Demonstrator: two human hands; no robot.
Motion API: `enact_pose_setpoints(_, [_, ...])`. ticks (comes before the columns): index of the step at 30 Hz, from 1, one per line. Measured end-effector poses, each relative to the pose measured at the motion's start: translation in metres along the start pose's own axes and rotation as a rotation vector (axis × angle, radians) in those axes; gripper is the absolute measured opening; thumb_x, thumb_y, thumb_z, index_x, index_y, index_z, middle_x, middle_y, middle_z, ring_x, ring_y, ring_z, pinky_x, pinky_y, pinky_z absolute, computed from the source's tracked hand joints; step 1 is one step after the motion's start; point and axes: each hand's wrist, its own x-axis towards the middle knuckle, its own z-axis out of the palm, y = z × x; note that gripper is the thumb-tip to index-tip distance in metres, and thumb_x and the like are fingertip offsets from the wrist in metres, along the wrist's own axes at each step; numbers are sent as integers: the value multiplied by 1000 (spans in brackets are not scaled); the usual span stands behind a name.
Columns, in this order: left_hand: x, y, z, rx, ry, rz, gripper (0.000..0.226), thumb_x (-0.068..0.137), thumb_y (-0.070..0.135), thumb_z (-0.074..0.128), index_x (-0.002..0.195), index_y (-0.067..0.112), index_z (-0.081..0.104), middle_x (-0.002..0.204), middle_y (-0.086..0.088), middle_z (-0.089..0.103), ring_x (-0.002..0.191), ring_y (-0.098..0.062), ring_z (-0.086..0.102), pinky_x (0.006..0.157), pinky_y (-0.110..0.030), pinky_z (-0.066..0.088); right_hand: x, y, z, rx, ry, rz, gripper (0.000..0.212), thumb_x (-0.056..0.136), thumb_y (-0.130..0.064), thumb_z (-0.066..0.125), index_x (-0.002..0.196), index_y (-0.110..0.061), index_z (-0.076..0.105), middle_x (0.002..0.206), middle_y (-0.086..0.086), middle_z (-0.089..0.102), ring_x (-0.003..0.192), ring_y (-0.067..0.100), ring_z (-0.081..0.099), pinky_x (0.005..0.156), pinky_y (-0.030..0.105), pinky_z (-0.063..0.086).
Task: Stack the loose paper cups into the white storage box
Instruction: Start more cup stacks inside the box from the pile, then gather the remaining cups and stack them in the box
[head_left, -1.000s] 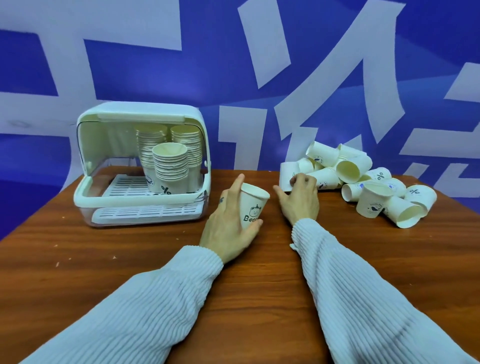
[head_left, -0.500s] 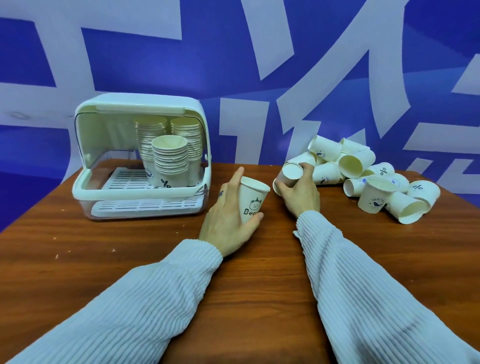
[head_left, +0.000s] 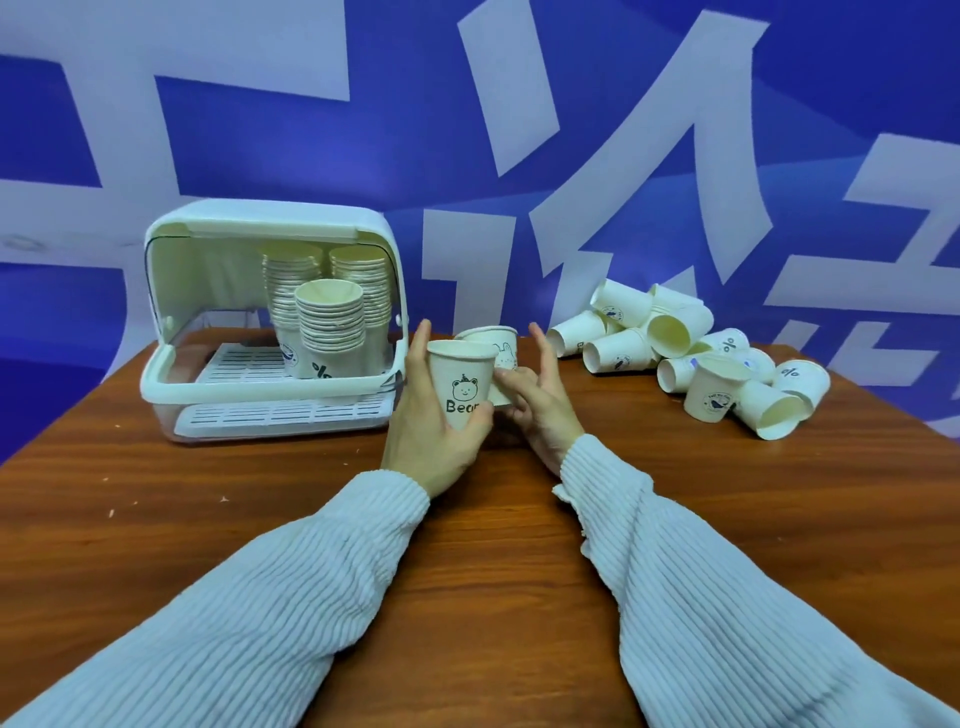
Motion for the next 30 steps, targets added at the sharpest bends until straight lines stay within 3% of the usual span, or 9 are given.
enact_pose_setpoints(2, [2,2,-7,-17,15,-4,107,80,35,75,158,39,2,145,7,44,120,-18,59,103,-45,51,-2,-8,2,-98,-51,-10,65,92,-20,74,147,-37,43,122,7,69,114,25,69,99,47,57])
enact_pose_setpoints(4, [7,6,-18,-39,94,-19,107,78,38,74,156,43,2,147,0,48,114,-18,63,99,-46,53,-1,-15,10,-272,30,-107,50,86,-26,79,129,-24,55,123,7,69,116,27,67,102,54,54])
enact_pose_setpoints(7, [18,9,-43,-73,278,-15,105,77,43,73,155,44,3,149,-4,47,117,-20,62,99,-48,53,10,-28,38,-488,130,-313,18,94,-35,71,103,-20,65,101,-5,71,98,15,68,94,49,55])
enact_pose_setpoints(9, [21,4,-62,-53,393,10,106,79,40,75,157,39,3,155,-6,42,128,-22,57,104,-48,50,22,-41,64,-670,134,-434,16,102,-35,61,103,-20,68,101,-5,67,91,7,64,86,39,53])
enact_pose_setpoints(13, [20,-8,-93,-61,543,-8,105,80,33,72,159,30,3,158,-7,37,133,-21,52,109,-37,46,50,-62,112,-1005,98,-623,23,104,-39,53,113,-21,66,113,0,57,95,23,63,82,39,51])
enact_pose_setpoints(18, [25,-22,-105,-89,603,-90,105,83,23,75,159,31,4,159,-12,35,131,-25,54,104,-29,45,72,-67,142,-1388,-105,-607,32,107,-47,42,117,-21,57,113,6,48,90,32,58,80,47,53])
enact_pose_setpoints(22, [24,-26,-105,-64,588,-87,105,82,25,75,159,31,4,157,-12,36,127,-28,55,102,-34,48,80,-75,154,-1597,-269,-607,40,108,-50,33,121,-18,53,114,11,50,97,35,60,78,44,50])
enact_pose_setpoints(25, [25,-30,-106,-60,590,-112,105,84,22,77,159,31,3,157,-11,36,125,-24,56,95,-22,47,83,-77,160,-1720,-357,-512,56,104,-64,29,127,-19,53,119,11,52,105,34,59,81,43,45])
enact_pose_setpoints(30, [22,-29,-108,-38,581,-137,104,83,30,75,158,32,4,157,-12,35,123,-28,58,102,-42,50,87,-57,159,-1653,-416,-233,58,98,-71,39,127,-22,46,139,15,40,119,36,54,101,50,47])
